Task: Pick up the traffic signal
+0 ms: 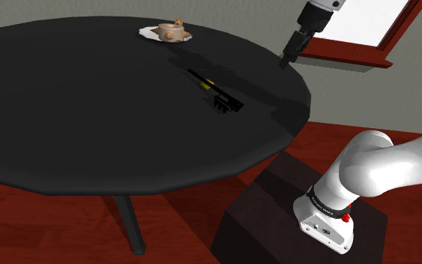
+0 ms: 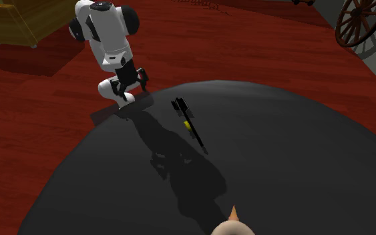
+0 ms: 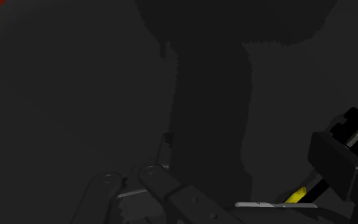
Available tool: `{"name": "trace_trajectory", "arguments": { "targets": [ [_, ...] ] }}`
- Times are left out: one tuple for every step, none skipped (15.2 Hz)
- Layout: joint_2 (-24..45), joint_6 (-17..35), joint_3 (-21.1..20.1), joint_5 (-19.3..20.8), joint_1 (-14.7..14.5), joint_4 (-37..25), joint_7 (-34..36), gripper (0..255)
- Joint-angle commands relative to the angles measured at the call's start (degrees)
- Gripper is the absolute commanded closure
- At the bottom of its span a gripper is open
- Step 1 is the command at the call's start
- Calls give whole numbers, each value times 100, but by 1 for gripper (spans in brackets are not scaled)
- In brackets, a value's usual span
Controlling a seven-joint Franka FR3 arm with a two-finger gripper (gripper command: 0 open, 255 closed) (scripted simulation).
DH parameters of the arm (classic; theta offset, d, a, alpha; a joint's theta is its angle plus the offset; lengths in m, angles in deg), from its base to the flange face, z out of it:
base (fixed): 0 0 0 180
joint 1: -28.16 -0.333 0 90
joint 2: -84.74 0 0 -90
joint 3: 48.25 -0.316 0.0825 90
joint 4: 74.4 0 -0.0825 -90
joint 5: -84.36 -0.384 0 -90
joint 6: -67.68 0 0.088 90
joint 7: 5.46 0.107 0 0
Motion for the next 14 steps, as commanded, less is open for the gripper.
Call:
{"name": "trace_trajectory", "arguments": {
  "targets": [
    [0,0,0,0,0,0,0,0],
    [205,28,-117,-41,-7,-97,167,0],
    [416,52,-232,-79,-10,-202,331,0],
    [631,72,-343,-112,-12,-317,496,0],
    [852,88,-451,-139,-14,-439,659,0],
    [1076,99,-555,-161,-15,-570,823,0],
    [1305,106,-655,-178,-16,-710,987,0],
    [1539,108,-753,-190,-15,-857,1149,0],
    [1776,106,-848,-197,-14,-1013,1312,0],
    [2017,98,-938,-198,-15,-1178,1475,0],
    [2262,84,-1025,-194,-15,-1351,1637,0],
    [2511,65,-1109,-184,-17,-1532,1800,0],
    [2764,40,-1189,-169,-20,-1722,1962,0],
    [3021,9,-1263,-149,-26,-1921,2124,0]
  ]
}}
